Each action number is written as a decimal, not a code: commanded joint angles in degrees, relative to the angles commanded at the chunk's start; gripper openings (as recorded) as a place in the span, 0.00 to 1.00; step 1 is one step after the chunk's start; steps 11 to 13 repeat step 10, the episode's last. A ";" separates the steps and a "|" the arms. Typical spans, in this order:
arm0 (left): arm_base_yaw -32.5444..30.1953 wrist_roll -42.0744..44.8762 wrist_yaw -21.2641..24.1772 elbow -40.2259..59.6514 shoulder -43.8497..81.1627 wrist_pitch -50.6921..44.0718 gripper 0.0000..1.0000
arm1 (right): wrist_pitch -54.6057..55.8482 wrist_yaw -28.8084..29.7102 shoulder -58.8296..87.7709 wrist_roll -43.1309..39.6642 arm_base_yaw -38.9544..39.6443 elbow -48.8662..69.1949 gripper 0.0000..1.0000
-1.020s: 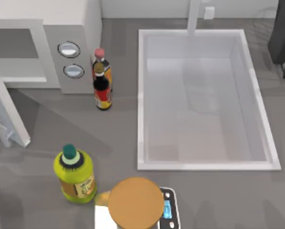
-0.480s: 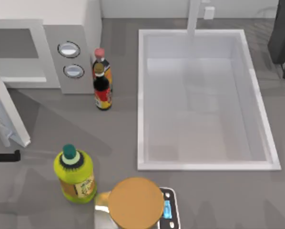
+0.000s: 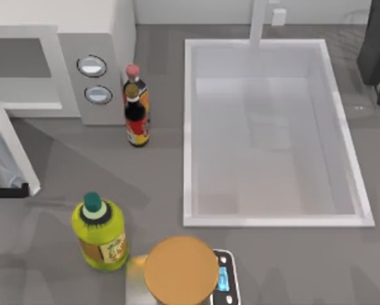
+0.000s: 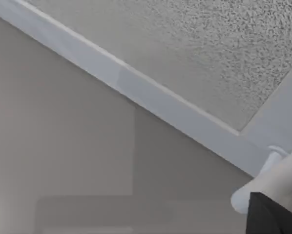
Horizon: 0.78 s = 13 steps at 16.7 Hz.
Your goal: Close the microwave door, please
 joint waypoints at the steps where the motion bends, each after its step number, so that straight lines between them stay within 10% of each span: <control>1: -0.18 -0.09 -0.10 1.61 3.10 1.03 0.00 | 0.00 0.00 0.00 0.00 0.00 0.00 1.00; 13: -1.78 -0.97 -1.09 13.07 22.28 9.13 0.00 | 0.00 0.00 0.00 0.00 0.00 0.00 1.00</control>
